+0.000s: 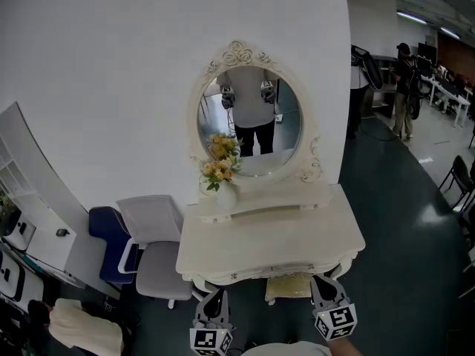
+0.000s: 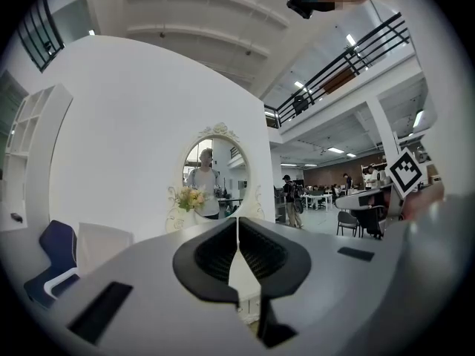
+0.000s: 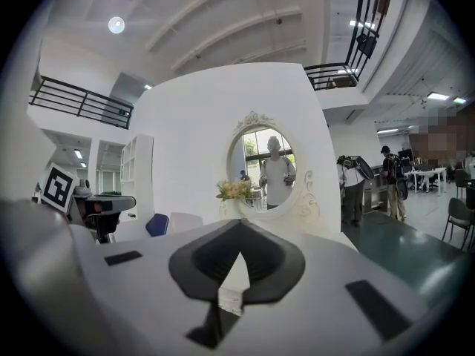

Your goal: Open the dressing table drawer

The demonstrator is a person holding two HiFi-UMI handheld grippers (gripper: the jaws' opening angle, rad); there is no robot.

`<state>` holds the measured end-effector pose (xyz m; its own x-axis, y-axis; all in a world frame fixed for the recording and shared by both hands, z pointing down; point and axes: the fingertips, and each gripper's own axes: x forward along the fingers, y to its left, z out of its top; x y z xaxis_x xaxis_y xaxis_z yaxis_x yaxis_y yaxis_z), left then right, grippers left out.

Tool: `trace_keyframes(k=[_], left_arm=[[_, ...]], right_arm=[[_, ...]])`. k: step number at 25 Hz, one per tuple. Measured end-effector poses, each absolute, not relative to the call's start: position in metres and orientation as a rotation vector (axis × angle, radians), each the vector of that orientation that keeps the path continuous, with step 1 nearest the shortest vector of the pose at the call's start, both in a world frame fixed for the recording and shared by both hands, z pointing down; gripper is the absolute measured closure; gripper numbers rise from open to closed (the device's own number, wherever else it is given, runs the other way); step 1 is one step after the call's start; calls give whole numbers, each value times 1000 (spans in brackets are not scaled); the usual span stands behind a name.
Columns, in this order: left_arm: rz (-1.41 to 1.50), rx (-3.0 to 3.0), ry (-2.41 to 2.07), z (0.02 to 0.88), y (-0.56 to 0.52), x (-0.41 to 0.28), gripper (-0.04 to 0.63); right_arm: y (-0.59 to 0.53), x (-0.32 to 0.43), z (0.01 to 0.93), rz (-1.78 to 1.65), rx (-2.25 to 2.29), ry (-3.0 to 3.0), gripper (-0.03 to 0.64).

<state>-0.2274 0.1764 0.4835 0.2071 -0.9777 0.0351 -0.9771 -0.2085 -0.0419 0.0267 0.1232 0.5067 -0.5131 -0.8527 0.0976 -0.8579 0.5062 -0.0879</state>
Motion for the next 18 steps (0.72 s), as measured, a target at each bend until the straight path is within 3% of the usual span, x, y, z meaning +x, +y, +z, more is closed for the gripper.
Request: trace_keyframes(k=[14, 18], left_arm=[[-87, -2441, 1969, 489, 174, -230, 571], [-84, -2438, 1978, 488, 173, -230, 571]], right_arm=[[116, 33, 503, 135, 1641, -2642, 606], [115, 36, 502, 131, 1668, -2633, 572]])
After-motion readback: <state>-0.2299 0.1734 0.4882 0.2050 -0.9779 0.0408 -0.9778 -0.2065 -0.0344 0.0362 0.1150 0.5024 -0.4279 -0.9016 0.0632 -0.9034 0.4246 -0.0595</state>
